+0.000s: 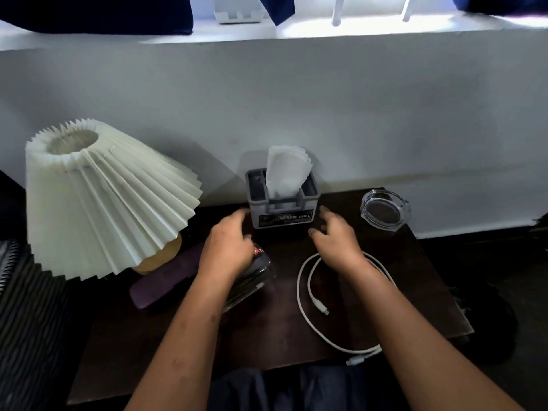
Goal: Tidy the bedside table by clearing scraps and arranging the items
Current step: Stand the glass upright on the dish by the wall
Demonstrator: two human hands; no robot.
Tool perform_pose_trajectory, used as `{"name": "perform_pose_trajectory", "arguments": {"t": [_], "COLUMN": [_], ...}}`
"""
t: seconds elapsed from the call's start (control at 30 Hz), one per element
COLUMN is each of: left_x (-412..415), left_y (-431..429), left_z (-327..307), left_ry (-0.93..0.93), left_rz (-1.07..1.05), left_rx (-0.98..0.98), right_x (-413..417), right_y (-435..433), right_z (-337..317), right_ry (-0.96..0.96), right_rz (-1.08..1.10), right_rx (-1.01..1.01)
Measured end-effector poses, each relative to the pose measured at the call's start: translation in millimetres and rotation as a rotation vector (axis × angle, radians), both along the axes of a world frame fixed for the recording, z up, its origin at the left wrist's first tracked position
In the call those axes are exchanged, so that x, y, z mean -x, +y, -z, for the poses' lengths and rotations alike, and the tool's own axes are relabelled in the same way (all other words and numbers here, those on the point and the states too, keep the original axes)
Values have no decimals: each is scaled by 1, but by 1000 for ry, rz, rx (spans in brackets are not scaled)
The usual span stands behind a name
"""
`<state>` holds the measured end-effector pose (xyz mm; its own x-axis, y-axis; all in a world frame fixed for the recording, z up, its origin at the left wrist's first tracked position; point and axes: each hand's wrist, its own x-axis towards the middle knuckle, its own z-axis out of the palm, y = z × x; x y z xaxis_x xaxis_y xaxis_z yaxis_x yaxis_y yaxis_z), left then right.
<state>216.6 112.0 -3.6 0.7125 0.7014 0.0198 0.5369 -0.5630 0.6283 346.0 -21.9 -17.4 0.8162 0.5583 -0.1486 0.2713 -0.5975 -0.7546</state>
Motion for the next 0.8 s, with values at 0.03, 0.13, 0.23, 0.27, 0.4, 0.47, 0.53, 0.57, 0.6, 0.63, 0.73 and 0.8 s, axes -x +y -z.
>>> {"name": "perform_pose_trajectory", "arguments": {"t": [0.03,0.13,0.23,0.27,0.4,0.47,0.53,0.57,0.6,0.63,0.73,0.8], "left_x": [7,24,42,49,68,70,67,65,63,60,50,38], "left_y": [-1,-5,-11,-13,-13,-14,-15,-16,-17,-17,-21,-26], "left_z": [-1,-4,-3,-1,5,8,12,12,13,13,13,13], "left_ry": [22,91,192,233,351,394,431,445,457,466,429,359], "left_rz": [-10,-16,2,20,43,50,48,33,8,-19,-79,-109], "left_rx": [14,66,122,132,128,131,119,107,91,74,78,138], "right_x": [5,23,47,57,87,95,96,96,95,95,93,87], "right_y": [-2,-5,-5,-4,1,6,10,13,15,17,19,17], "right_z": [-3,-11,-10,-7,8,13,17,19,20,20,19,15], "right_ry": [-5,23,87,120,330,415,486,528,576,624,650,596], "right_rz": [-27,-64,-136,-154,-141,-119,-62,-31,-6,13,74,124], "right_rx": [18,70,136,163,153,122,56,16,-23,-61,-184,-276]}}
